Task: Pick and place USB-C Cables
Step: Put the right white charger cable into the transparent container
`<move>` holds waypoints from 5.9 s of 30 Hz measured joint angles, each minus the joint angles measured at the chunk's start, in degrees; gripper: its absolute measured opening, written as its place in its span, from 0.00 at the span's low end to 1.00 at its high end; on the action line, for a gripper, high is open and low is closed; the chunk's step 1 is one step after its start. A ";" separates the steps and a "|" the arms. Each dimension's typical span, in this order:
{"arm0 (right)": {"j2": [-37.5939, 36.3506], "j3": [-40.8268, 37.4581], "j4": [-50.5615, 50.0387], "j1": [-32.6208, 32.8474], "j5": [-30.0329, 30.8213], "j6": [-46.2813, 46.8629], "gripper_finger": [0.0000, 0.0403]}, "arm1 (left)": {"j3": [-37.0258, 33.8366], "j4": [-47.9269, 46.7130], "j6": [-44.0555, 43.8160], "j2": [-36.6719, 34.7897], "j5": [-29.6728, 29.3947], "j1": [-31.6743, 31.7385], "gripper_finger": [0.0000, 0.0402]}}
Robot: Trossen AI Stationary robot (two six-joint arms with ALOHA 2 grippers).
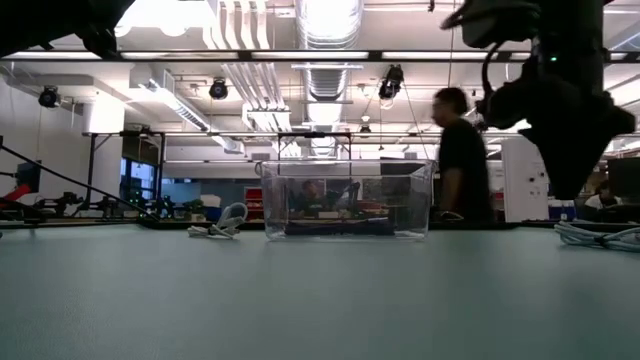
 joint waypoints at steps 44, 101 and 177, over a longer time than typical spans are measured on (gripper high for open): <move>0.04 -6.45 0.63 0.11 1.62 7.05 0.44 | 0.02 -0.02 0.09 0.04 -0.09 0.00 0.00; -2.06 -12.68 9.60 0.61 5.76 -2.28 0.11 | 0.02 4.62 0.11 0.08 0.10 0.00 0.00; -17.27 -25.69 99.64 -7.98 2.63 -82.65 0.11 | 35.76 19.94 -10.49 71.35 0.50 -0.01 0.00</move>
